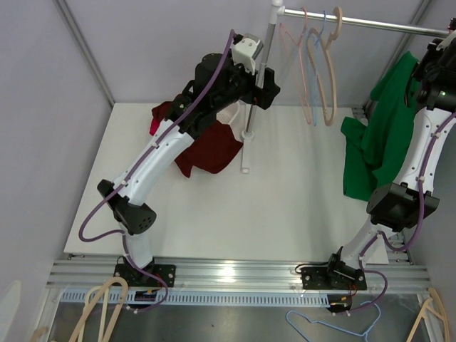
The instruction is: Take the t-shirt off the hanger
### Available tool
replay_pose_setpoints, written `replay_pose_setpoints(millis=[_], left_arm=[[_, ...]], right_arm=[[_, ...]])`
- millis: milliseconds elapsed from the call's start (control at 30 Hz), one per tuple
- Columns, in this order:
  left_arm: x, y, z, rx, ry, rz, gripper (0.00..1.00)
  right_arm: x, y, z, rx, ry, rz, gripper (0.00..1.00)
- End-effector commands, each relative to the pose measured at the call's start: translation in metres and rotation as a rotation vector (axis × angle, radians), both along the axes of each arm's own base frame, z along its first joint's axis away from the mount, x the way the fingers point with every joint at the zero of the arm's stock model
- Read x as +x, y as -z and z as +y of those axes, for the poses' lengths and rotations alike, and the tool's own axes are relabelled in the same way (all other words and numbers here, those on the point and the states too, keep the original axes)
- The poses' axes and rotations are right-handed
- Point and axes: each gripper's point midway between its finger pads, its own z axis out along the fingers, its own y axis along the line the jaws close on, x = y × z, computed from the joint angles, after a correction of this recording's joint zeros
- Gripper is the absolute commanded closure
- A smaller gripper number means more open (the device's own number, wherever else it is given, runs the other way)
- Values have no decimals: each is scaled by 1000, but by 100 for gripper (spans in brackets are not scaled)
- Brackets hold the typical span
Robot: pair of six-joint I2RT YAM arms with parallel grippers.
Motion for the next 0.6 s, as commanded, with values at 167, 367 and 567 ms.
replay_pose_setpoints(millis=[167, 367, 567], left_arm=[[-1, -5, -2, 11, 0, -35, 0], [0, -4, -3, 17, -3, -38, 0], [-2, -6, -2, 17, -6, -40, 1]], right_arm=[[3, -13, -5, -40, 20, -33, 87], [4, -14, -12, -43, 48, -35, 100], [-6, -42, -3, -62, 32, -97, 100]])
